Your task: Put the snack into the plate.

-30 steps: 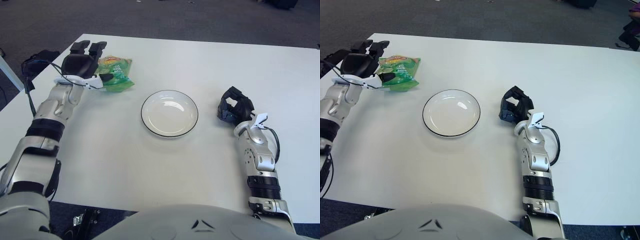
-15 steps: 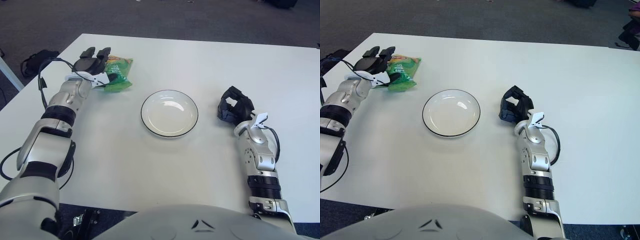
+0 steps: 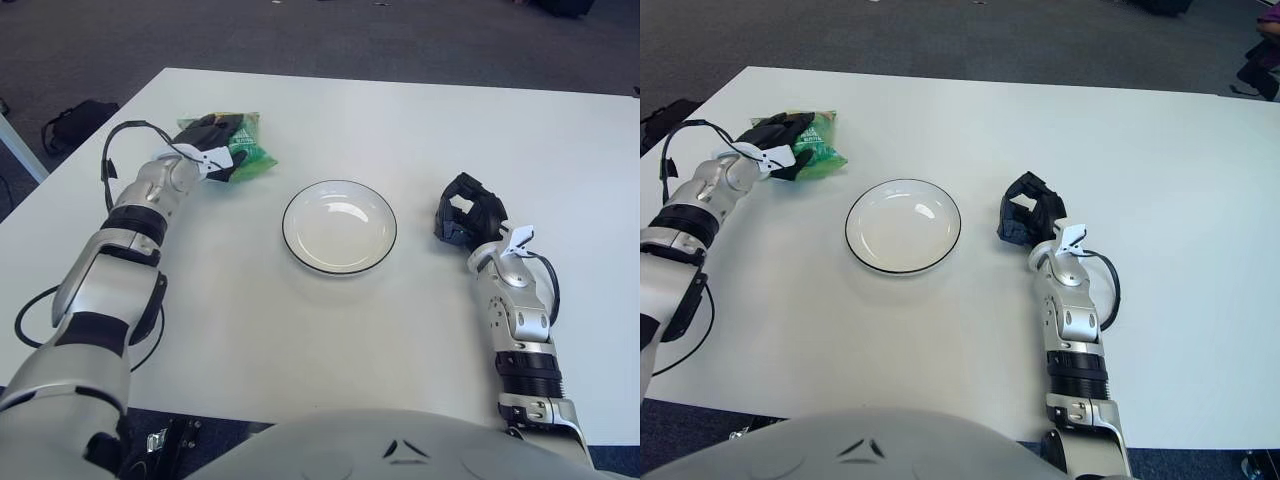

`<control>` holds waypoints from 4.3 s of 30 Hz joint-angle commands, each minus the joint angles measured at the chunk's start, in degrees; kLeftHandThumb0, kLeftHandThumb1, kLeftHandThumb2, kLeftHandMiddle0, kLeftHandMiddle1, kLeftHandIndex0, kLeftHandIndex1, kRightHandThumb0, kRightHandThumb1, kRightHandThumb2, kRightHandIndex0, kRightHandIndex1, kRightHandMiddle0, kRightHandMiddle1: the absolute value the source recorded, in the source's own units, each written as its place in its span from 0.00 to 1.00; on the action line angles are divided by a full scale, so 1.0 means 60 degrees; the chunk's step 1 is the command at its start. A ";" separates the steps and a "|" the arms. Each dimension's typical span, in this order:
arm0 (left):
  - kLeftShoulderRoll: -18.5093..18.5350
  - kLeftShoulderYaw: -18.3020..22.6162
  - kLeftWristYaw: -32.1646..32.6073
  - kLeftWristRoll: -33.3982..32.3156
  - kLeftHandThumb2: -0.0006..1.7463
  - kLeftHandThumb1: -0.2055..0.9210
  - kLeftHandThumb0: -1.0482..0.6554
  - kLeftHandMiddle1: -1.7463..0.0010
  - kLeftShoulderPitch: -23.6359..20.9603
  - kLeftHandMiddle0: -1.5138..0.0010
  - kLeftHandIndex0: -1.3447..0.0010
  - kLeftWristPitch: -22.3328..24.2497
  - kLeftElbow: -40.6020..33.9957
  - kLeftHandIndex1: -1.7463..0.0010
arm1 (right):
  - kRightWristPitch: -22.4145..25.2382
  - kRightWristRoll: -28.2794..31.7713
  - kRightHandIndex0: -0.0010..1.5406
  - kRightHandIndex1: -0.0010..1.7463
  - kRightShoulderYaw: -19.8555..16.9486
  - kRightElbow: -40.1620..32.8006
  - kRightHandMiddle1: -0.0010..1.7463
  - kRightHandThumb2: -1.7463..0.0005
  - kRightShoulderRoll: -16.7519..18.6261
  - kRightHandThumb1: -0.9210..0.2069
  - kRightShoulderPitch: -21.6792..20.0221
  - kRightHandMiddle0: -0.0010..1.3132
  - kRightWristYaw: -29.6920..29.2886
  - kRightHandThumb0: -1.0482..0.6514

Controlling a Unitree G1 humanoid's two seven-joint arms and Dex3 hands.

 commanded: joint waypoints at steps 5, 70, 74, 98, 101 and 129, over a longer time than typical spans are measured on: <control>0.0528 -0.0060 -0.1335 -0.0494 0.72 1.00 0.09 0.96 0.0326 0.89 1.00 -0.1074 0.0261 0.69 | 0.0393 -0.0081 0.73 1.00 0.0049 0.0299 1.00 0.23 0.0121 0.56 0.0805 0.48 -0.0033 0.33; 0.1730 0.0946 0.0704 0.0515 0.52 1.00 0.06 1.00 0.3290 0.99 1.00 -0.1231 -0.4820 0.89 | 0.0224 -0.0468 0.73 1.00 0.0260 0.0204 1.00 0.23 -0.0083 0.56 0.0883 0.49 0.0095 0.33; 0.1645 0.0864 0.1073 0.0753 0.50 1.00 0.04 1.00 0.3296 1.00 1.00 -0.0933 -0.4826 0.93 | 0.0219 -0.0469 0.72 1.00 0.0268 0.0222 1.00 0.23 -0.0096 0.56 0.0875 0.49 0.0110 0.33; 0.0491 0.0084 0.0645 0.0042 0.28 1.00 0.00 1.00 0.2083 1.00 0.99 -0.1547 -0.1222 0.99 | 0.0211 -0.0542 0.73 1.00 0.0369 0.0289 1.00 0.22 -0.0251 0.58 0.0836 0.50 0.0229 0.32; 0.0420 0.0008 0.0409 -0.0106 0.28 1.00 0.00 1.00 0.1939 1.00 0.99 -0.1725 -0.0845 0.99 | 0.0240 -0.0557 0.73 1.00 0.0388 0.0255 1.00 0.22 -0.0282 0.58 0.0850 0.50 0.0239 0.32; -0.0352 -0.1215 0.2525 0.0226 0.79 0.33 0.57 0.16 0.1434 0.49 0.57 -0.0692 0.1344 0.01 | 0.0398 -0.0456 0.74 1.00 0.0405 0.0023 1.00 0.16 -0.0198 0.65 0.0935 0.55 0.0244 0.31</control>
